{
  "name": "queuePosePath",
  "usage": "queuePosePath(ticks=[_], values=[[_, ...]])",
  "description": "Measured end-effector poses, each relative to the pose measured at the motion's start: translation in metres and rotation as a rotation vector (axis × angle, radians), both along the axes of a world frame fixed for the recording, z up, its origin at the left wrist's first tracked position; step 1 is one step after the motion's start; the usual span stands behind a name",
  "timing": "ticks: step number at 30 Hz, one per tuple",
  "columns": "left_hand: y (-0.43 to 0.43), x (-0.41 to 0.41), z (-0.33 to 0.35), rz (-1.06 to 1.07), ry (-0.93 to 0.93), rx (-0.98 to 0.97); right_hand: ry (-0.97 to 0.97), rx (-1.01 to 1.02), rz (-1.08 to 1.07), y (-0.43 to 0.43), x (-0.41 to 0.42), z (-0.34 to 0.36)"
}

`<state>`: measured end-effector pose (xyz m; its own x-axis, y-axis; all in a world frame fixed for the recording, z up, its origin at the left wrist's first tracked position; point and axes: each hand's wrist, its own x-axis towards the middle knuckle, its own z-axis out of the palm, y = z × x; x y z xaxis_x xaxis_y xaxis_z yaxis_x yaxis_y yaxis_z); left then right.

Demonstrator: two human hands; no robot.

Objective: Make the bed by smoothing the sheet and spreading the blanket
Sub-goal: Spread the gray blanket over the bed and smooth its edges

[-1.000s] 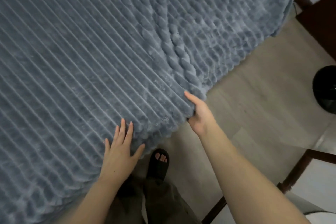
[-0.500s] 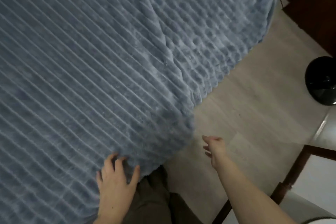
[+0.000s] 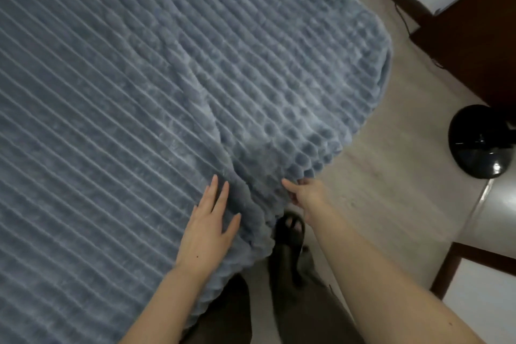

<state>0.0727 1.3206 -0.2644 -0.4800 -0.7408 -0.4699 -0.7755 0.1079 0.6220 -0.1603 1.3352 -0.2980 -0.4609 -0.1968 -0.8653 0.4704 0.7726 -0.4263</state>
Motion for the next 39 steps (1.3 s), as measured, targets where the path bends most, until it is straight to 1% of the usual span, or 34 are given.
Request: queuePosePath(ticks=[2,4,5,6,7,8,9,10,11,13,14,15,17,19,21,22,23,25,26,27,28,30,32,34,36,38,39], values=[[-0.011,-0.017,-0.001,-0.021,-0.001,0.008,0.061,-0.006,0.007,0.013,-0.022,0.001],[-0.016,-0.034,-0.004,-0.069,-0.067,0.036,0.235,0.011,0.034,0.022,-0.049,-0.002],[-0.018,-0.043,-0.007,-0.099,-0.115,0.048,0.283,0.036,0.092,0.024,-0.062,-0.003],[-0.018,-0.051,-0.009,-0.119,-0.159,0.056,0.283,0.049,0.175,0.022,-0.072,-0.005],[-0.019,-0.059,-0.011,-0.124,-0.194,0.065,0.236,0.047,0.258,0.017,-0.082,-0.006],[-0.019,-0.069,-0.013,-0.110,-0.219,0.077,0.156,0.039,0.305,0.010,-0.093,-0.008],[-0.020,-0.079,-0.014,-0.089,-0.240,0.089,0.082,0.019,0.304,-0.002,-0.105,-0.006],[-0.020,-0.089,-0.014,-0.067,-0.260,0.103,0.033,-0.015,0.259,-0.015,-0.119,-0.004],[-0.020,-0.100,-0.014,-0.046,-0.276,0.116,0.003,-0.062,0.168,-0.028,-0.136,-0.002],[-0.024,-0.126,-0.012,0.010,-0.276,0.137,0.006,-0.164,-0.016,-0.058,-0.172,0.003],[-0.028,-0.140,-0.011,0.039,-0.266,0.140,0.007,-0.176,-0.057,-0.073,-0.188,0.007],[-0.032,-0.155,-0.009,0.060,-0.257,0.134,-0.004,-0.153,-0.046,-0.086,-0.203,0.010],[-0.042,-0.182,-0.006,0.091,-0.244,0.110,-0.021,-0.065,0.089,-0.105,-0.227,0.017],[-0.055,-0.207,-0.005,0.139,-0.236,0.091,0.038,-0.040,0.178,-0.116,-0.253,0.023],[-0.068,-0.227,-0.006,0.163,-0.259,0.092,0.151,-0.049,0.116,-0.123,-0.283,0.030],[-0.072,-0.236,-0.008,0.155,-0.283,0.106,0.200,-0.024,0.069,-0.124,-0.298,0.030],[-0.075,-0.243,-0.009,0.138,-0.306,0.130,0.210,0.033,0.047,-0.126,-0.309,0.030],[-0.077,-0.257,-0.012,0.094,-0.329,0.204,0.098,0.190,0.125,-0.132,-0.323,0.029],[-0.076,-0.264,-0.012,0.069,-0.324,0.245,0.032,0.229,0.186,-0.137,-0.328,0.028],[-0.074,-0.269,-0.012,0.042,-0.314,0.281,-0.001,0.215,0.225,-0.143,-0.333,0.028],[-0.072,-0.275,-0.011,0.014,-0.300,0.309,0.011,0.151,0.230,-0.153,-0.339,0.030],[-0.068,-0.283,-0.010,-0.038,-0.265,0.358,0.118,-0.025,0.179,-0.176,-0.354,0.032],[-0.067,-0.288,-0.008,-0.060,-0.205,0.385,0.175,-0.084,0.182,-0.199,-0.369,0.028],[-0.068,-0.288,-0.005,-0.032,-0.130,0.331,0.207,0.005,0.309,-0.217,-0.376,0.020],[-0.076,-0.284,-0.001,0.034,-0.119,0.203,0.299,0.098,0.456,-0.224,-0.382,0.013],[-0.086,-0.277,-0.002,0.151,-0.209,0.082,0.460,0.114,0.512,-0.227,-0.396,0.013],[-0.091,-0.271,-0.004,0.228,-0.280,0.050,0.529,0.109,0.476,-0.230,-0.407,0.017]])
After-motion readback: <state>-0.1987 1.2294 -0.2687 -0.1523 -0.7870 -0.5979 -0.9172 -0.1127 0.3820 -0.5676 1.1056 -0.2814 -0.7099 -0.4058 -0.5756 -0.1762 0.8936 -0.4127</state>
